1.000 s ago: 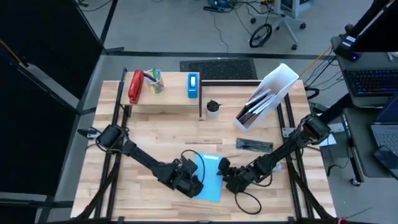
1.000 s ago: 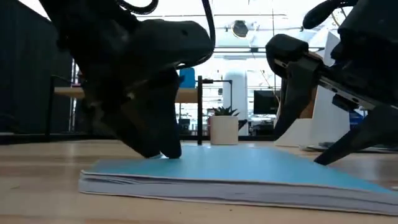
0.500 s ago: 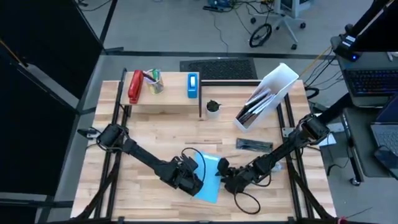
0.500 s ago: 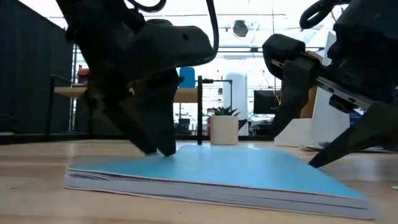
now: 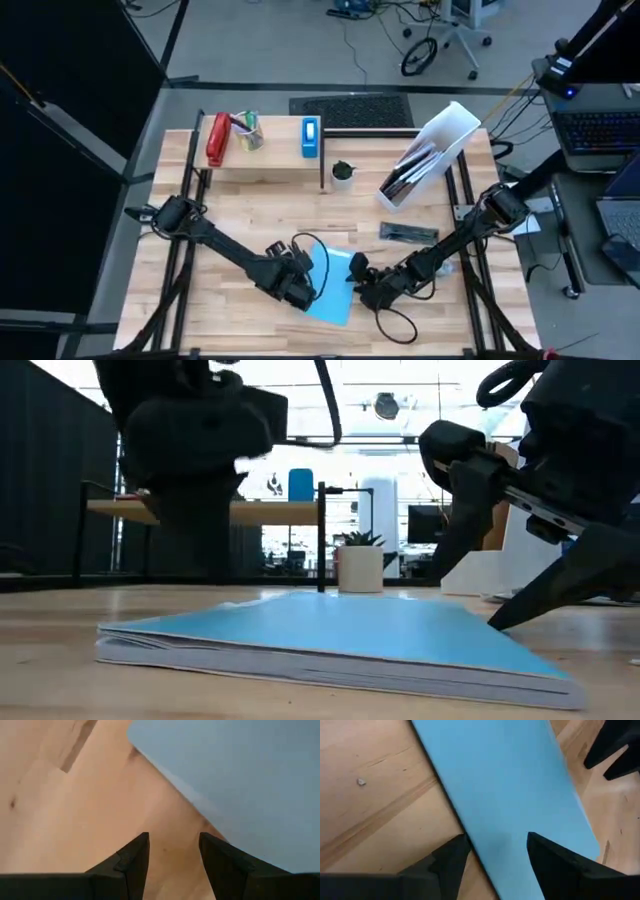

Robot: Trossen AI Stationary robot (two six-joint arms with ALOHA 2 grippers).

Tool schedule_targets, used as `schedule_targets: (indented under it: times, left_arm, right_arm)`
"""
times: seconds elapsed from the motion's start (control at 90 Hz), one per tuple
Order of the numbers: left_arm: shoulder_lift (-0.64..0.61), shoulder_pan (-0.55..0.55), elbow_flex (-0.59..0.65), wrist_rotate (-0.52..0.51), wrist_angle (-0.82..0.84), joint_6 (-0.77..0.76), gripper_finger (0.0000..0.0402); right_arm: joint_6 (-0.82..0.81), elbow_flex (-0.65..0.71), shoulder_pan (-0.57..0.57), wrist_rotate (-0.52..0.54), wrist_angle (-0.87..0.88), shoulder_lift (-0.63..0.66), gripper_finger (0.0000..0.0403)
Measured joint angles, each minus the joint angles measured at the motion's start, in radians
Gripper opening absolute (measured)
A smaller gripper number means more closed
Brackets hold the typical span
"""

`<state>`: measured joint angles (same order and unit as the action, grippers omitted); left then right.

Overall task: Stock shelves
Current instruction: Put the blue book into the white book shelf

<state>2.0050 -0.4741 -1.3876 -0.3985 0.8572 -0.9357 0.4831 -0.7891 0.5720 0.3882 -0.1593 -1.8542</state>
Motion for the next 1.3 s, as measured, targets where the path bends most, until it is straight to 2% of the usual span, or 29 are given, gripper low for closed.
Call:
schedule_targets:
  times: [0.189, 0.311, 0.589, 0.856, 0.944, 1.3]
  left_arm:
    - [0.05, 0.003, 0.007, 0.02, -0.059, 0.315, 0.0161]
    - [0.076, 0.003, 0.007, 0.038, -0.113, 0.419, 0.0161]
    - [0.107, 0.019, 0.007, 0.05, -0.179, 0.425, 0.0161]
    - [0.108, 0.034, 0.008, 0.068, -0.235, 0.426, 0.0161]
    - [0.109, 0.034, 0.008, 0.068, -0.243, 0.426, 0.0161]
    - [0.111, 0.035, 0.008, 0.062, -0.281, 0.419, 0.0161]
  right_arm:
    - [0.0, 0.0, -0.002, -0.002, 0.0, 0.0, 0.0196]
    - [0.0, 0.0, -0.002, -0.002, 0.0, -0.001, 0.0196]
    - [0.058, -0.001, -0.014, -0.029, -0.006, -0.014, 0.0196]
    - [0.086, 0.001, -0.013, -0.017, -0.032, -0.023, 0.0196]
    - [0.095, 0.002, -0.011, 0.021, -0.045, -0.023, 0.0193]
    - [0.143, 0.01, 0.005, 0.115, 0.016, 0.12, 0.0171]
